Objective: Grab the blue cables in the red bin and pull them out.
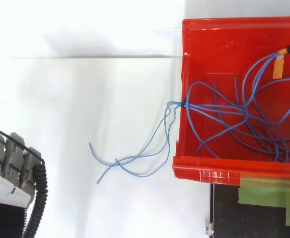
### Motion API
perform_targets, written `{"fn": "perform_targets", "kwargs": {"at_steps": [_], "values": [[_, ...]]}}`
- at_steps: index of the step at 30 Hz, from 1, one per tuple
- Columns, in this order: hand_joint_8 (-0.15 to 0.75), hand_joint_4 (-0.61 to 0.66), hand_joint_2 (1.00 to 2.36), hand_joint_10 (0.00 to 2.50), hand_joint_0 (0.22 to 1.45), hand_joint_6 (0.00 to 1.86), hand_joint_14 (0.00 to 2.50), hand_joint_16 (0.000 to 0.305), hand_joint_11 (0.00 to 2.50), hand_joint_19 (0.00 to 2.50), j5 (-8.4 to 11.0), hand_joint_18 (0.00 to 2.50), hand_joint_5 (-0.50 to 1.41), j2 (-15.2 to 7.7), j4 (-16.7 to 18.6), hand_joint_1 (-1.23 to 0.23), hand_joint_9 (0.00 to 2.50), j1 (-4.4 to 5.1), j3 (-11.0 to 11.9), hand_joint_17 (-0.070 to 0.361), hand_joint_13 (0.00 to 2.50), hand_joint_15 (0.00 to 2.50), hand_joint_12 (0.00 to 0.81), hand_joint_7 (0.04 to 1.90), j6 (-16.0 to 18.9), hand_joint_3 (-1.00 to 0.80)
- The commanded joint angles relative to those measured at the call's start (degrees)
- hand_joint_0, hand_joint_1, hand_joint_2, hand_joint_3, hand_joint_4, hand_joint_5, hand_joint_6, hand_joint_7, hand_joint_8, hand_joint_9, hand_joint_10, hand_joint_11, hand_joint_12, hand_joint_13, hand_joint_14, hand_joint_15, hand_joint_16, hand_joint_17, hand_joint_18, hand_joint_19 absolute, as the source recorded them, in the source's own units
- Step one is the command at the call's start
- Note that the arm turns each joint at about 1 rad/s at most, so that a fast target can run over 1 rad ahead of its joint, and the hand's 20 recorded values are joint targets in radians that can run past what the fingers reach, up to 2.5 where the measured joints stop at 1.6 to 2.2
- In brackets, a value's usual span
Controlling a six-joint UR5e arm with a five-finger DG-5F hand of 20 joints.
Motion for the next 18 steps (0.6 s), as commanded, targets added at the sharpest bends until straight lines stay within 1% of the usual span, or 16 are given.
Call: {"fn": "perform_targets", "kwargs": {"at_steps": [1, 2, 4, 5, 7, 8, 9, 10, 11, 12, 14, 15, 17, 18], "values": [[0.263, 0.16, 1.0, 0.01, 0.64, 0.05, 0.01, 0.056, 0.33, 0.18, 0.08, 0.2, 0.62, -0.2, 3.0, -1.11, 0.46, 0.22, 0.0, 0.126, 0.32, 0.19, 0.379, 0.73, -3.5, -1.0], [0.261, 0.15, 1.0, 0.01, 0.64, 0.09, 0.01, 0.056, 0.33, 0.18, -0.01, 0.2, 0.62, -0.2, 4.1, -1.12, 0.46, 0.14, 0.0, 0.126, 0.32, 0.19, 0.379, 0.71, -6.5, -1.0], [0.261, 0.14, 1.0, 0.01, 0.64, 0.15, 0.01, 0.056, 0.34, 0.18, -0.1, 0.2, 0.6, -0.2, 3.8, -1.13, 0.45, 0.22, 0.0, 0.126, 0.32, 0.19, 0.379, 0.7, -9.1, -1.0], [0.261, 0.14, 1.0, 0.01, 0.65, 0.17, 0.01, 0.056, 0.34, 0.18, -0.19, 0.2, 0.6, -0.2, 4.2, -1.13, 0.45, 0.31, 0.0, 0.125, 0.33, 0.19, 0.38, 0.69, -15.1, -1.0], [0.259, 0.13, 1.0, 0.01, 0.65, 0.18, 0.01, 0.055, 0.37, 0.19, -0.28, 0.22, 0.6, -0.3, 5.1, -1.14, 0.46, 0.4, 0.0, 0.123, 0.35, 0.21, 0.376, 0.68, -19.4, -1.0], [0.258, 0.13, 1.0, 0.01, 0.65, 0.19, 0.01, 0.055, 0.39, 0.19, -0.45, 0.23, 0.6, -0.2, 6.6, -1.14, 0.46, 0.66, 0.0, 0.123, 0.35, 0.21, 0.375, 0.68, -24.1, -1.0], [0.259, 0.13, 1.0, 0.01, 0.65, 0.19, 0.01, 0.055, 0.4, 0.19, -0.45, 0.24, 0.59, -0.3, 7.6, -1.14, 0.47, 0.75, 0.0, 0.123, 0.36, 0.21, 0.376, 0.68, -26.8, -1.0], [0.259, 0.13, 1.0, 0.01, 0.65, 0.19, 0.01, 0.055, 0.4, 0.19, -0.8, 0.24, 0.59, -0.3, 10.1, -1.14, 0.47, 0.93, 0.0, 0.123, 0.36, 0.21, 0.376, 0.68, -33.4, -1.0], [0.259, 0.13, 1.0, 0.01, 0.65, 0.19, 0.01, 0.054, 0.4, 0.2, -1.15, 0.25, 0.59, -0.3, 11.0, -1.14, 0.47, 1.01, 0.0, 0.123, 0.36, 0.22, 0.375, 0.68, -36.0, -1.0], [0.259, 0.14, 1.0, 0.01, 0.65, 0.19, 0.01, 0.055, 0.41, 0.2, -1.77, 0.25, 0.59, -0.4, 12.7, -1.14, 0.48, 1.01, 0.0, 0.123, 0.36, 0.22, 0.375, 0.67, -41.9, -1.0], [0.259, 0.14, 1.0, 0.01, 0.65, 0.18, 0.01, 0.054, 0.43, 0.21, -2.47, 0.26, 0.59, -0.5, 13.9, -1.14, 0.48, 1.37, 0.0, 0.122, 0.37, 0.22, 0.375, 0.67, -50.0, -1.0], [0.259, 0.14, 1.0, 0.01, 0.65, 0.18, 0.01, 0.054, 0.43, 0.21, -2.47, 0.26, 0.6, -0.5, 14.1, -1.14, 0.49, 1.45, 0.0, 0.122, 0.37, 0.22, 0.376, 0.67, -51.7, -1.0], [0.26, 0.14, 1.0, 0.01, 0.65, 0.15, 0.01, 0.054, 0.44, 0.21, -2.47, 0.27, 0.6, -1.8, 14.6, -1.13, 0.49, 1.63, 0.0, 0.122, 0.37, 0.22, 0.376, 0.67, -54.9, -1.0], [0.262, 0.15, 1.0, 0.01, 0.65, 0.15, 0.01, 0.054, 0.43, 0.21, -2.47, 0.27, 0.6, -2.0, 14.7, -1.13, 0.49, 1.63, 0.0, 0.122, 0.37, 0.22, 0.376, 0.67, -56.1, -1.0]]}}
